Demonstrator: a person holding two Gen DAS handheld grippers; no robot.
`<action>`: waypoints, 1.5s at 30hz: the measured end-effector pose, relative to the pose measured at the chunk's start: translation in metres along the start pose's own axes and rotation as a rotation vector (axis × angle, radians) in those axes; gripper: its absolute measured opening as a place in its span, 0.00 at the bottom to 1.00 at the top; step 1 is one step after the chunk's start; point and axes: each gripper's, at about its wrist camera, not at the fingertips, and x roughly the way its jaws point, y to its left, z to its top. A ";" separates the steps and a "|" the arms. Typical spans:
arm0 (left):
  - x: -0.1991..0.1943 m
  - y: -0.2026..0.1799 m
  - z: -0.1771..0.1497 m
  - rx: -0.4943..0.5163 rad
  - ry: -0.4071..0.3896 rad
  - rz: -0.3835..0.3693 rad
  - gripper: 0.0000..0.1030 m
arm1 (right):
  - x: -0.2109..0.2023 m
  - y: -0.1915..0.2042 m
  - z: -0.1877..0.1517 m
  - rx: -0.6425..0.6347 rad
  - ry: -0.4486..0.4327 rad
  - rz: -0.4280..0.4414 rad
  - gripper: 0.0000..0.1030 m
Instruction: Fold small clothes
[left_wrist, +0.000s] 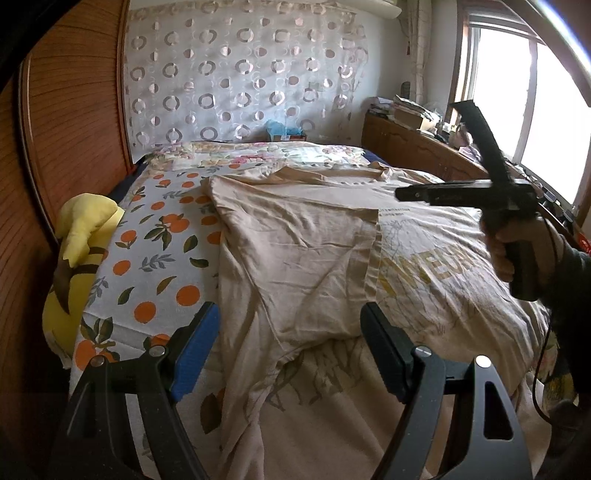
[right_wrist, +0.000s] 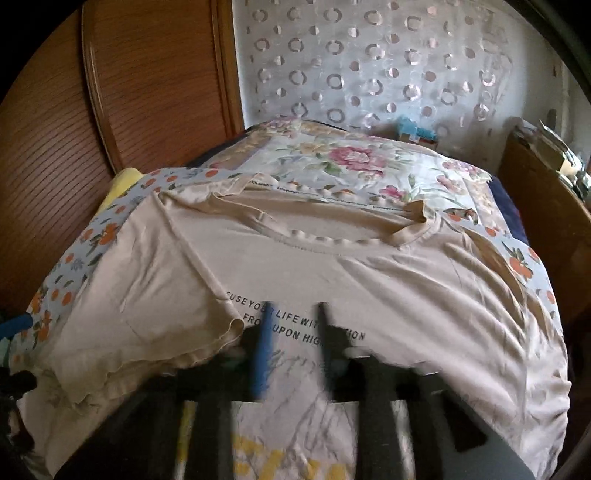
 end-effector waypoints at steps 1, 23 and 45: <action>0.000 -0.001 0.000 0.002 0.000 0.001 0.77 | -0.005 0.000 -0.002 -0.003 -0.013 0.001 0.33; 0.011 -0.043 0.021 0.049 -0.023 -0.032 0.77 | -0.118 -0.105 -0.132 0.151 0.013 -0.246 0.44; 0.085 -0.091 0.045 0.214 0.141 -0.102 0.77 | -0.125 -0.144 -0.155 0.234 0.070 -0.265 0.44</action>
